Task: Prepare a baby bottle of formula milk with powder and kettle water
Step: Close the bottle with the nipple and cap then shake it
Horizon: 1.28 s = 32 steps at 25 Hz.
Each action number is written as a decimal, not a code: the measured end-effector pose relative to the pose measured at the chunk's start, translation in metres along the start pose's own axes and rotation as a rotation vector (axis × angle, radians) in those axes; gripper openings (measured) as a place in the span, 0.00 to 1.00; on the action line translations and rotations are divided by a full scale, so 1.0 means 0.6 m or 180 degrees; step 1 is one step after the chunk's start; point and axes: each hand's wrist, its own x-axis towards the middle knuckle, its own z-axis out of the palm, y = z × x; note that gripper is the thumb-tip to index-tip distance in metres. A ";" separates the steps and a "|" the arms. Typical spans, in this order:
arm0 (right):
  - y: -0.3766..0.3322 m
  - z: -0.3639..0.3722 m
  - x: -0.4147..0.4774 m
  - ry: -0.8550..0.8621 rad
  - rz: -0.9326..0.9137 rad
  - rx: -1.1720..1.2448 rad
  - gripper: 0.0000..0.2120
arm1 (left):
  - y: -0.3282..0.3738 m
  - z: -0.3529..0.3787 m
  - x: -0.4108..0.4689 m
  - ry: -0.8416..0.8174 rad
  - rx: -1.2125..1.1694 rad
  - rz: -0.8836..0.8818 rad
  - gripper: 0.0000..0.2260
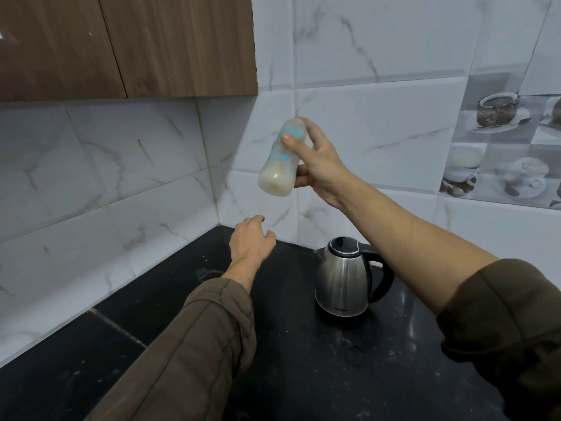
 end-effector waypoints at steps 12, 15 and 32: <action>0.011 0.002 -0.008 0.0034 0.0791 0.0456 0.15 | -0.001 0.000 -0.008 -0.0010 0.0016 0.0009 0.22; 0.013 0.001 0.007 0.1027 0.0921 0.1374 0.17 | -0.004 -0.002 -0.010 -0.0008 0.0050 -0.0027 0.22; 0.002 0.010 -0.018 0.0043 0.0380 0.0396 0.25 | -0.012 -0.015 -0.024 -0.0021 0.0146 -0.0080 0.21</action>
